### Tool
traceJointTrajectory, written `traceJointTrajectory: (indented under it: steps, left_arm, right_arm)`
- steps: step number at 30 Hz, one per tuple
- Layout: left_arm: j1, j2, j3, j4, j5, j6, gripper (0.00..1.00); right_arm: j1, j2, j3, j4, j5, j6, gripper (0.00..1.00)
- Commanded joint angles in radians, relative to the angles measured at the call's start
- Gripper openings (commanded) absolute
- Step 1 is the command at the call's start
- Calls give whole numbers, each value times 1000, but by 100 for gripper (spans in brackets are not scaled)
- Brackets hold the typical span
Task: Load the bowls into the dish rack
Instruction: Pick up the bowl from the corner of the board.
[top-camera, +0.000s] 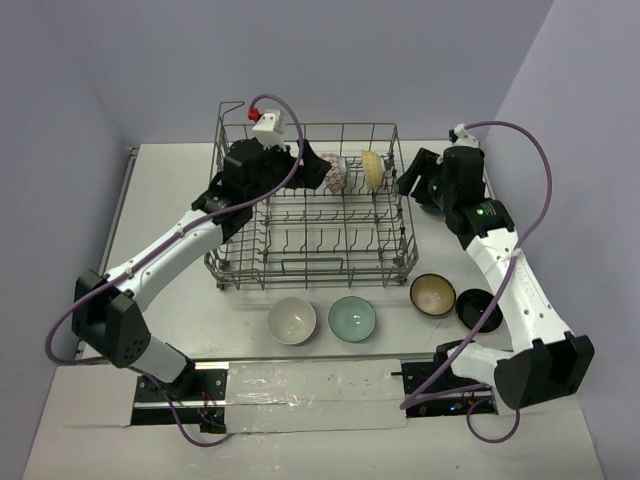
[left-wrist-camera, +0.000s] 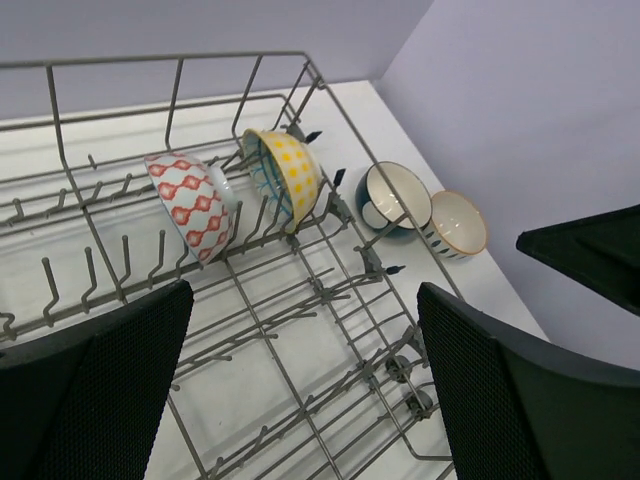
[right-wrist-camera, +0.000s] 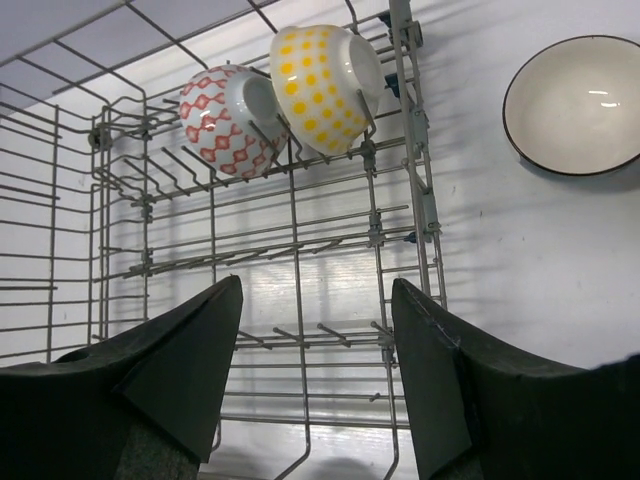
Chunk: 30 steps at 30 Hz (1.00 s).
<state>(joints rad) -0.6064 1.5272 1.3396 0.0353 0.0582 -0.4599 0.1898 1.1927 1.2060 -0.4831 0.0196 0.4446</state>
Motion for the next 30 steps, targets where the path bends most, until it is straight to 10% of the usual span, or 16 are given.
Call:
traceJointTrajectory:
  steps: [1,7,24,30]
  left_arm:
    - [-22,-53,-83,116,-12,47,99]
    - [-153,-139,-171,118,-167,187,99]
    - [-279,-294,-349,74,-52,250,99]
    - [-286,-318,-378,46,-52,234,99]
  right_arm:
    - [8,-57,-32,37,11,-1,68]
    - [17,-153,-98,61,-15,-12,67]
    - [137,-231,-181,37,-93,-66,61]
    - [145,-220,-213,70,81,-1,61]
